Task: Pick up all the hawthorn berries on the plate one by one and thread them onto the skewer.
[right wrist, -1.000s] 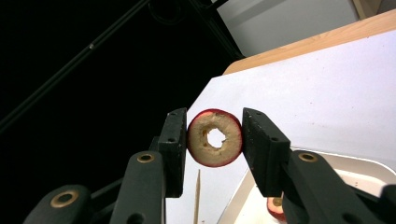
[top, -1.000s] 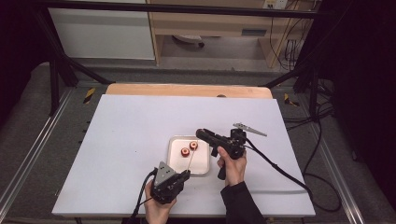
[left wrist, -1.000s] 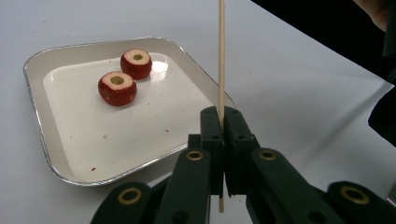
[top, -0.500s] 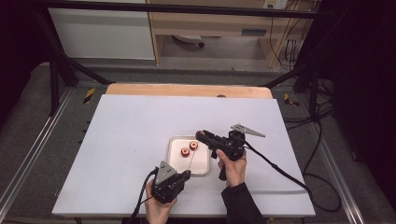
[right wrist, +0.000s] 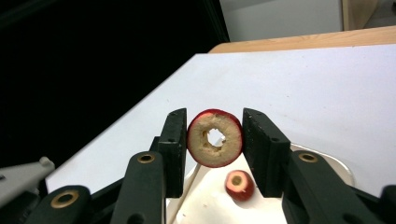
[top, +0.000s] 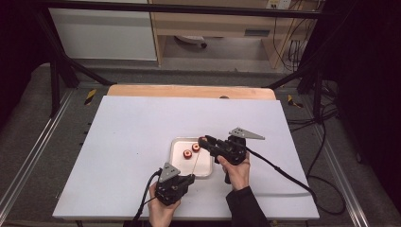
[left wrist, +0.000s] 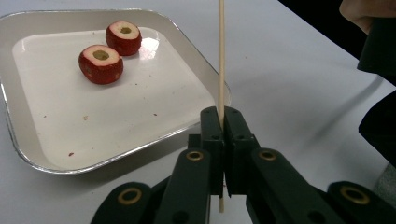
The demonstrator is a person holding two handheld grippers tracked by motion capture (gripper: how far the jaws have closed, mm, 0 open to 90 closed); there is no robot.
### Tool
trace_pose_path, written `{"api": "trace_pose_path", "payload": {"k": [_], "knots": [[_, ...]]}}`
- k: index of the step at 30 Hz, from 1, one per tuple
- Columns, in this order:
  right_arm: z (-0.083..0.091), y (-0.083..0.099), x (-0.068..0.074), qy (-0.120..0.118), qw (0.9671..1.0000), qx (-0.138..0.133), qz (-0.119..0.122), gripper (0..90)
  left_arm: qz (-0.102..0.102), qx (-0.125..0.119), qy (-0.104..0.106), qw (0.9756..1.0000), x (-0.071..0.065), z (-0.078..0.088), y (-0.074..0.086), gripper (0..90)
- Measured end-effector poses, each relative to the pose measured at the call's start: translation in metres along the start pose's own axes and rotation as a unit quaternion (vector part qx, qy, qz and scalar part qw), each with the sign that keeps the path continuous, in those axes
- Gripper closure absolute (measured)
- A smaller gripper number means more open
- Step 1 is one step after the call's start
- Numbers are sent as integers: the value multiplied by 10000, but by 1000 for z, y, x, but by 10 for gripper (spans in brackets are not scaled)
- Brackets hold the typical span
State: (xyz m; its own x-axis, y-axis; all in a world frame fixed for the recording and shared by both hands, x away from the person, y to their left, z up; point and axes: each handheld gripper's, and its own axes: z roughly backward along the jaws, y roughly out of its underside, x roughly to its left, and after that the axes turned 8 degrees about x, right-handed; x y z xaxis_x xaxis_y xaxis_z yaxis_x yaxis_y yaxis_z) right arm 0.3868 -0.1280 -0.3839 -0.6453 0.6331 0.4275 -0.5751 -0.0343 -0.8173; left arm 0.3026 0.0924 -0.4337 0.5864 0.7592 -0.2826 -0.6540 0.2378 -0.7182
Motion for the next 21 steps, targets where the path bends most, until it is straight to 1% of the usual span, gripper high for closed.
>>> {"api": "trace_pose_path", "payload": {"k": [1,2,3,4,5,7,8,9,10,12,15,16,18,19,20,21], "knots": [[0,0,-1,9,9999,92,128,626,16,89,34,10000,0,-1,-1,882],[0,0,-2,-27,9998,134,154,626,1,224,-8,9997,1,-3,-2,882],[0,-1,-2,-17,9996,195,210,626,20,257,-4,9997,1,-4,-3,882],[0,-1,-2,-17,9996,195,210,626,20,257,-4,9997,1,-4,-3,883],[0,-1,-2,11,9992,229,313,627,-27,288,17,9996,1,-5,-4,883],[-1,2,-1,47,9986,343,400,627,-31,300,22,9995,1,-6,-4,883],[-1,3,-1,82,9983,388,435,627,-57,240,11,9997,1,-6,-4,883],[-2,4,-1,48,9980,448,433,627,-57,240,11,9997,1,-6,-4,883],[-3,5,0,-12,9980,496,388,627,-63,181,-5,9998,1,-5,-6,883],[-3,6,1,-111,9979,534,342,627,-58,134,-23,9999,2,-4,-7,883],[-3,7,1,-110,9980,532,320,627,-105,109,-78,9999,2,-4,-10,884],[-2,8,3,-100,9980,530,320,627,-129,105,-68,9998,2,-5,-10,884],[-2,9,3,-85,9977,561,361,627,-116,80,-57,9999,3,-5,-11,884],[-3,11,4,-146,9973,633,328,627,-124,14,-30,9999,3,-5,-11,884],[-5,13,5,-240,9966,734,299,627,-94,-64,-72,9999,2,-4,-13,884],[-7,17,6,-254,9962,777,290,627,-94,-64,-72,9999,2,-4,-13,884]]}}
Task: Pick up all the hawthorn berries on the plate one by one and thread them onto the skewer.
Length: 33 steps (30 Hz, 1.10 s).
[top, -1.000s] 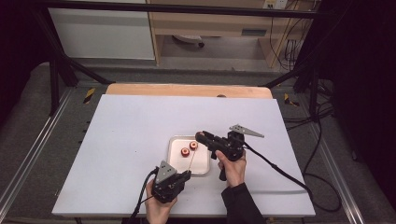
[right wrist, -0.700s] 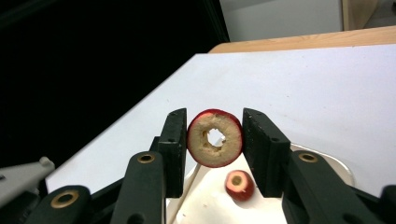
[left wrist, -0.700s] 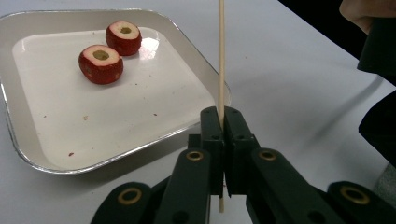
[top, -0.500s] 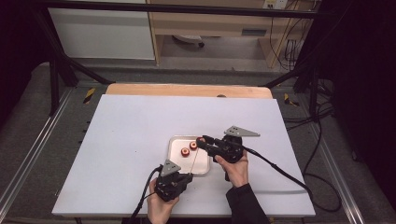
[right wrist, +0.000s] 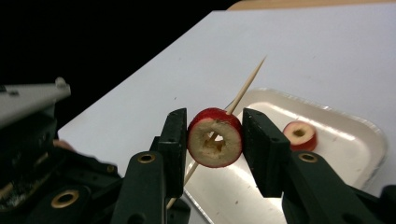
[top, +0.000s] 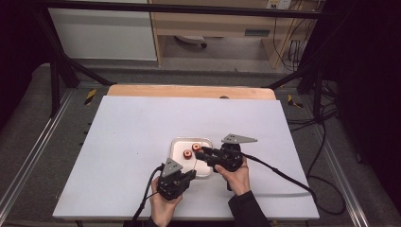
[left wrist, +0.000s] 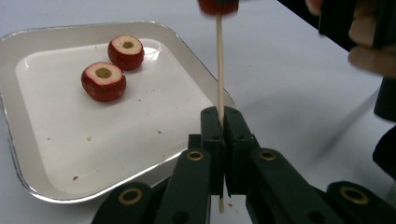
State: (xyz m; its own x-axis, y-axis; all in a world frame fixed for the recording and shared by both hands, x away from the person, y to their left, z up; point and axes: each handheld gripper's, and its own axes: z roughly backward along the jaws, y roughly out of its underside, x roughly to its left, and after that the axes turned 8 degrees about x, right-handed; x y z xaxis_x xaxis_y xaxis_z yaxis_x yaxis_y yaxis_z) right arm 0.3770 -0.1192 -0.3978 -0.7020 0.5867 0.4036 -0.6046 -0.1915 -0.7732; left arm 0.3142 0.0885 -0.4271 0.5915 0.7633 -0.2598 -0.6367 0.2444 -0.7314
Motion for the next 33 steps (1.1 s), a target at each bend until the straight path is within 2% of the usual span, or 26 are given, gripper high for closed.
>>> {"api": "trace_pose_path", "payload": {"k": [8,17,21,22,24,27,28,29,30,33], "knots": [[-11,15,6,-46,9998,195,50,627,19,67,-8,10000,7,-4,-4,884],[-12,16,6,-53,9995,298,43,626,-73,58,-4,10000,8,-6,-3,884],[-11,15,6,-86,9996,260,49,615,-119,-7,13,9999,9,-3,-2,884],[-9,14,6,-23,9998,190,103,532,-126,4,-44,9999,11,-1,0,884],[-5,11,5,59,9997,171,153,433,-117,0,-60,9999,13,0,1,883],[0,6,3,153,9993,231,257,303,-153,-5,-109,9998,18,4,5,883],[0,6,3,153,9993,231,257,303,-174,-13,-117,9998,20,5,7,883],[2,5,2,197,9991,254,285,248,-176,-19,-130,9998,22,7,8,883],[5,2,-2,307,9982,422,296,178,-174,-23,-153,9997,24,9,10,883],[7,1,-7,500,9958,629,432,124,-215,-27,-224,9995,28,14,14,882]]}}
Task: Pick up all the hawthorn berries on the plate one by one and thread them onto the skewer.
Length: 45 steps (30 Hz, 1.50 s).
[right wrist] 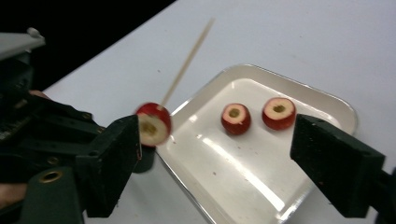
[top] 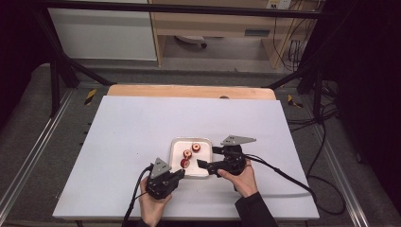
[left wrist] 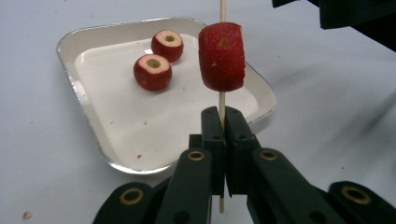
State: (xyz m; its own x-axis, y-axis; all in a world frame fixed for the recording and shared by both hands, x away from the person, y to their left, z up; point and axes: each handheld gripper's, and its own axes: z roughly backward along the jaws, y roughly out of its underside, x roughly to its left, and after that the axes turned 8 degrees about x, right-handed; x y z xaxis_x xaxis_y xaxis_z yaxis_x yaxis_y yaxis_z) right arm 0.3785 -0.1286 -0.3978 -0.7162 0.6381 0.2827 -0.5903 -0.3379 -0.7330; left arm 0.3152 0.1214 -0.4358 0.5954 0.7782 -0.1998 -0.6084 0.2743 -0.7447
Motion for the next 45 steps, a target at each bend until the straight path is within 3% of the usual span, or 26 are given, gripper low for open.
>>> {"api": "trace_pose_path", "payload": {"k": [5,9,18,28,45], "knots": [[0,0,-5,280,9987,376,202,68,22,-23,-55,10000,6,7,7,881],[-2,-2,-9,501,9967,585,269,51,-75,-37,-86,9999,8,11,12,881],[-3,-8,-17,670,9937,838,315,50,-213,-51,-221,9995,14,19,19,880],[-18,-23,-11,707,9892,1175,524,71,-152,-102,-266,9995,20,24,22,880],[-63,-56,8,686,9842,1605,309,149,-11,-188,-280,9994,29,32,26,879]]}}
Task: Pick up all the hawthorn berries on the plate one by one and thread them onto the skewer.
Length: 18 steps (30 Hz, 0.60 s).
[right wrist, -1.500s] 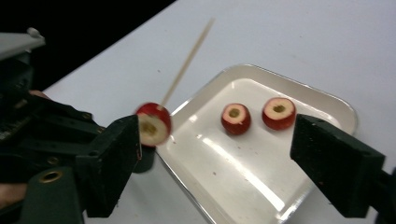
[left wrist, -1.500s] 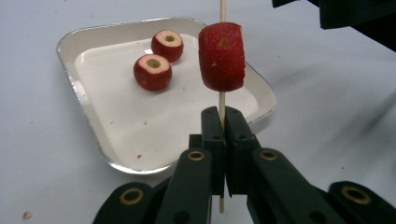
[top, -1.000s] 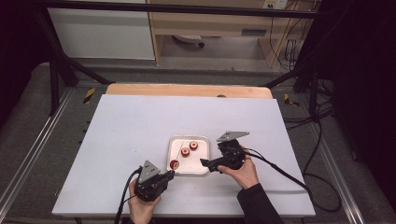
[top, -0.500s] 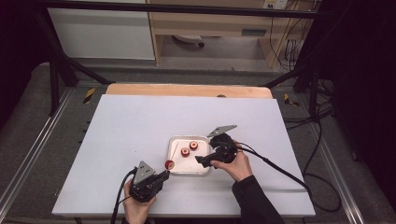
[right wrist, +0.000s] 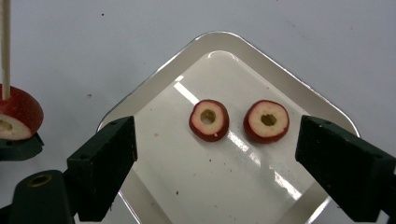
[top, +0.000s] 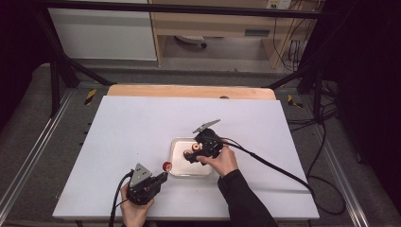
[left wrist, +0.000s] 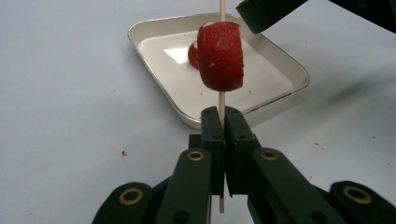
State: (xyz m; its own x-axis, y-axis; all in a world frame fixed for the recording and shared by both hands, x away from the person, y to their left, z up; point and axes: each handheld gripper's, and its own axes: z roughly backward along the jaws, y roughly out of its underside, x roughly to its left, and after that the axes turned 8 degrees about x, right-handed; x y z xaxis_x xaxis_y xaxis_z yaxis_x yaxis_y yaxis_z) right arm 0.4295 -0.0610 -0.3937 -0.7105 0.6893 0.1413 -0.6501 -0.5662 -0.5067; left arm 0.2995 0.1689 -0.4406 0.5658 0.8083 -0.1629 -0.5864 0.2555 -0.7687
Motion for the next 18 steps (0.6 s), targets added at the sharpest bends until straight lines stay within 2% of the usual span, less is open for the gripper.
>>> {"api": "trace_pose_path", "payload": {"k": [5,7,11,18], "knots": [[-10,-8,6,36,9998,159,-100,200,17,-16,-2,10000,1,1,1,879],[-14,-9,7,2,9996,181,-229,232,21,-18,-5,10000,1,2,1,879],[-21,-13,10,98,9981,416,-452,283,28,-30,4,10000,2,2,2,880],[-31,-15,12,179,9961,504,-700,388,33,-44,34,10000,2,2,2,879]]}}
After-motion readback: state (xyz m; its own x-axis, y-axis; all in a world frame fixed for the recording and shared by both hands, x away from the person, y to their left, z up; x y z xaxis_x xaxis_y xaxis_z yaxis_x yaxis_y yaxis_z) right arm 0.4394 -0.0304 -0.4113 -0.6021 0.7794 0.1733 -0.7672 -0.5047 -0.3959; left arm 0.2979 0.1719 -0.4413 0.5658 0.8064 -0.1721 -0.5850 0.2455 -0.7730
